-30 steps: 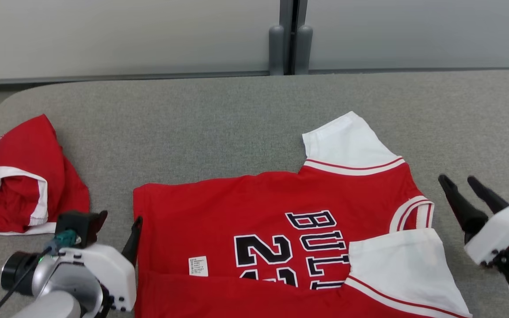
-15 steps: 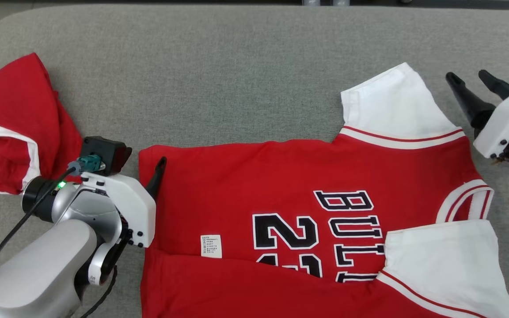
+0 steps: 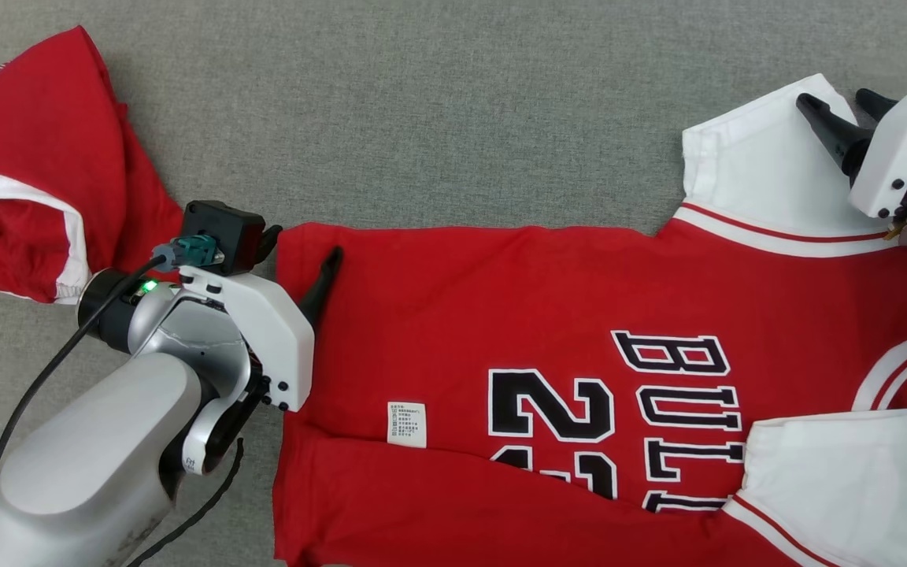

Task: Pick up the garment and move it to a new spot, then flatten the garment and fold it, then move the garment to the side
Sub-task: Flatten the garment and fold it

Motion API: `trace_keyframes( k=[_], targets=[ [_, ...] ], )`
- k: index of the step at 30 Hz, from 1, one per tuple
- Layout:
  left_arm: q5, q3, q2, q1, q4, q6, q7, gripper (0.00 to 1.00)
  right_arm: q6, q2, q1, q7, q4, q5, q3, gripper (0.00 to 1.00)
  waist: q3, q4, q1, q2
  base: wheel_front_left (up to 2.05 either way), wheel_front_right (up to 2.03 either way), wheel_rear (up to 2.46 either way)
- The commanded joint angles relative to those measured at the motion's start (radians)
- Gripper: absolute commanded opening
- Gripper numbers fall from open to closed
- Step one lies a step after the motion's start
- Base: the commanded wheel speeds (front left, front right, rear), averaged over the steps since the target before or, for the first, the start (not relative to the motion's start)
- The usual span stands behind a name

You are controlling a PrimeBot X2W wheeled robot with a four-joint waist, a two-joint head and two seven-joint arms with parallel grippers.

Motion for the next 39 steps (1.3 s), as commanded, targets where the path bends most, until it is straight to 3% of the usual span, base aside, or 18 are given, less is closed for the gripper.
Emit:
trace_keyframes(
  k=[1, 10, 11, 12, 13, 14, 15, 20, 21, 23, 32, 39],
  targets=[
    [0.003, 0.000, -0.002, -0.025, -0.001, -0.008, 0.001, 1.00, 0.002, -0.003, -0.025, 0.001, 0.021, 0.013, 0.022, 1.00, 0.016, 0.014, 0.0000, 0.0000, 0.00, 0.00, 0.00],
    [-0.005, -0.001, -0.009, -0.037, 0.022, -0.021, -0.004, 1.00, 0.002, 0.013, -0.095, -0.031, 0.107, 0.072, 0.148, 1.00, 0.028, 0.018, 0.0000, 0.0000, 0.00, 0.00, 0.00],
    [-0.007, -0.002, -0.010, -0.038, 0.025, -0.022, -0.002, 1.00, 0.002, 0.014, -0.099, -0.031, 0.114, 0.079, 0.159, 0.94, 0.028, 0.018, 0.0000, 0.0000, 0.00, 0.00, 0.00],
    [-0.008, -0.003, -0.012, -0.039, 0.027, -0.025, -0.002, 1.00, 0.002, 0.014, -0.104, -0.032, 0.120, 0.087, 0.168, 0.65, 0.028, 0.017, 0.0000, 0.0000, 0.00, 0.00, 0.00],
    [-0.009, -0.004, -0.014, -0.040, 0.030, -0.027, -0.002, 1.00, 0.002, 0.014, -0.108, -0.035, 0.124, 0.094, 0.178, 0.45, 0.027, 0.015, 0.0000, 0.0000, 0.00, 0.00, 0.00],
    [-0.009, -0.005, -0.015, -0.040, 0.031, -0.028, -0.002, 1.00, 0.002, 0.013, -0.111, -0.037, 0.126, 0.101, 0.187, 0.33, 0.026, 0.013, 0.0000, 0.0000, 0.00, 0.00, 0.00],
    [-0.010, -0.006, -0.015, -0.038, 0.034, -0.030, 0.001, 1.00, 0.002, 0.011, -0.112, -0.041, 0.127, 0.108, 0.196, 0.00, 0.024, 0.011, 0.0000, 0.0000, 0.00, 0.00, 0.00],
    [-0.009, -0.006, -0.009, -0.038, 0.052, -0.023, 0.006, 1.00, 0.002, 0.003, -0.120, -0.055, 0.131, 0.135, 0.229, 0.00, 0.016, 0.000, 0.0000, 0.0000, 0.00, 0.00, 0.00],
    [-0.013, -0.007, -0.008, -0.037, 0.057, -0.023, 0.010, 0.71, 0.002, 0.002, -0.122, -0.063, 0.130, 0.142, 0.237, 0.00, 0.014, -0.002, 0.0000, 0.0000, 0.00, 0.00, 0.00],
    [-0.017, -0.005, -0.003, -0.037, 0.069, -0.026, 0.009, 0.00, 0.002, 0.001, -0.128, -0.086, 0.125, 0.155, 0.251, 0.00, 0.012, -0.008, 0.0000, 0.0000, 0.00, 0.00, 0.00],
    [-0.044, 0.026, 0.024, -0.017, 0.082, -0.038, -0.015, 0.00, 0.002, -0.009, -0.141, -0.219, 0.111, 0.223, 0.304, 0.00, -0.024, -0.027, 0.0000, 0.0000, 0.00, 0.00, 0.00],
    [-0.092, 0.032, 0.043, 0.002, 0.126, -0.101, -0.004, 0.00, 0.002, 0.000, -0.110, -0.279, 0.118, 0.294, 0.358, 0.00, -0.105, -0.059, 0.0000, 0.0000, 0.00, 0.00, 0.00]
  ],
)
